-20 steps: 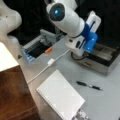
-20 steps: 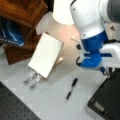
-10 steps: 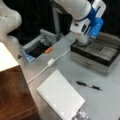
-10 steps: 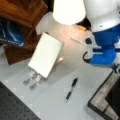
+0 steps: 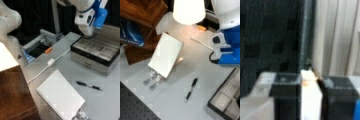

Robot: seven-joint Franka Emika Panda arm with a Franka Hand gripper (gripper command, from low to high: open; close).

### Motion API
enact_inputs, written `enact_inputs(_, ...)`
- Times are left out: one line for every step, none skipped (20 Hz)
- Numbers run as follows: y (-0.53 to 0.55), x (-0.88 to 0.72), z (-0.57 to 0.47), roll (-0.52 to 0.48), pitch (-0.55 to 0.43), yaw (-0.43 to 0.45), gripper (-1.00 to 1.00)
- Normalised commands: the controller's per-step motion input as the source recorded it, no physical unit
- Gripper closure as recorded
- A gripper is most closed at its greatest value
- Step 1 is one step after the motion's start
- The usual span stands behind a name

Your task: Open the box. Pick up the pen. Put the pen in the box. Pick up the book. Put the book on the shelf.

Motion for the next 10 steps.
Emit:
enact_inputs(0.31,-0.01,0.21,0.113,0.036,0.062,1.00)
enact_inputs(0.29,-0.01,0.19,0.127,0.040,0.052,1.00)
enact_inputs(0.26,-0.01,0.17,0.128,0.049,0.041,1.00)
enact_inputs(0.23,0.00,0.14,0.139,0.057,0.032,1.00)
enact_inputs(0.22,0.00,0.12,0.153,0.062,0.024,1.00)
enact_inputs(0.21,0.01,0.11,0.173,0.063,0.016,1.00)
enact_inputs(0.19,0.01,0.09,0.176,0.068,0.009,1.00)
enact_inputs(0.20,0.01,0.08,0.182,0.068,0.002,1.00)
enact_inputs(0.21,0.02,0.07,0.194,0.065,-0.003,1.00)
enact_inputs(0.22,0.03,0.05,0.206,0.061,-0.010,1.00)
